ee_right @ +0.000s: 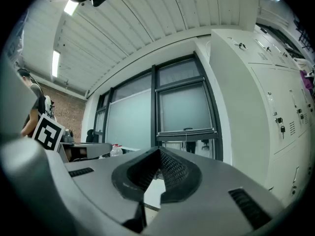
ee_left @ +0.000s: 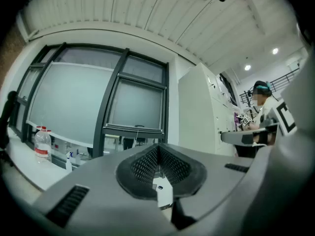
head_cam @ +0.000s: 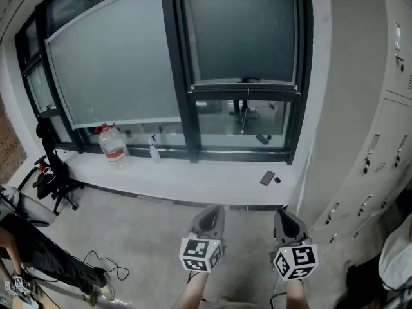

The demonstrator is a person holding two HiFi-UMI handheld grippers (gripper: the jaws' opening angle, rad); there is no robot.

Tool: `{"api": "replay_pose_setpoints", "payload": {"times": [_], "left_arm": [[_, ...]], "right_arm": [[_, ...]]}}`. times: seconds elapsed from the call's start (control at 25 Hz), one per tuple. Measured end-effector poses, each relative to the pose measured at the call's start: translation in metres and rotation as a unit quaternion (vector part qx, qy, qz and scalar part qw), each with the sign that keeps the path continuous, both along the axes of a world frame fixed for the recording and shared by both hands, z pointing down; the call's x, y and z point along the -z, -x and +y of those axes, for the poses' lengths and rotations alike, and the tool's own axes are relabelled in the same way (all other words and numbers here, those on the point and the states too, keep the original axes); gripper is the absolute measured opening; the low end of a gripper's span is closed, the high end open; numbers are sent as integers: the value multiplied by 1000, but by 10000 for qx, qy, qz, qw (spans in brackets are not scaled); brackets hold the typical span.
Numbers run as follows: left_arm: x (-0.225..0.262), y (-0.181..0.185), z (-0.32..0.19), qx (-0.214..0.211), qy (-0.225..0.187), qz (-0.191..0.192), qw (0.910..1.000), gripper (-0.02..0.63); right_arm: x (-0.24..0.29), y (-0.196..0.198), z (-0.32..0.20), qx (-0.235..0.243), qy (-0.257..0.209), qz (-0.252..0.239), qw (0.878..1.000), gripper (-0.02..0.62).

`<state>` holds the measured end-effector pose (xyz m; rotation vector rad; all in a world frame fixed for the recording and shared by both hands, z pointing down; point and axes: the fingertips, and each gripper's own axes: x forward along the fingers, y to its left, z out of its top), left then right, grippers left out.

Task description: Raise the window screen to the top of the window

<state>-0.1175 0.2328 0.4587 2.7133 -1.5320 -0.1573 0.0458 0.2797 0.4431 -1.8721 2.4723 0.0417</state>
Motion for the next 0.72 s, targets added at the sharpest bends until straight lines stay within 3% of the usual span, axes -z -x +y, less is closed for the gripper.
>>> {"api": "replay_pose_setpoints", "payload": {"times": [0.28,0.48,0.6,0.72], "left_arm": [[-5,3,-5,-49,-93,-180,9998,3],[-16,1,-7,-4,92,-158,9998,3],[-15,-1,-8,25,83,-184,9998,3],[-10,-4,-11,33,35,-151,9999,3]], "right_arm": [[4,6,1,163,-64,-89,9998,5],[-5,-1,-1,151,-1,-126,9998,5],[-11,-6,-2,228,18,-426,9988,5],[-9,-5,-1,784,35,-1058,9913,9]]}}
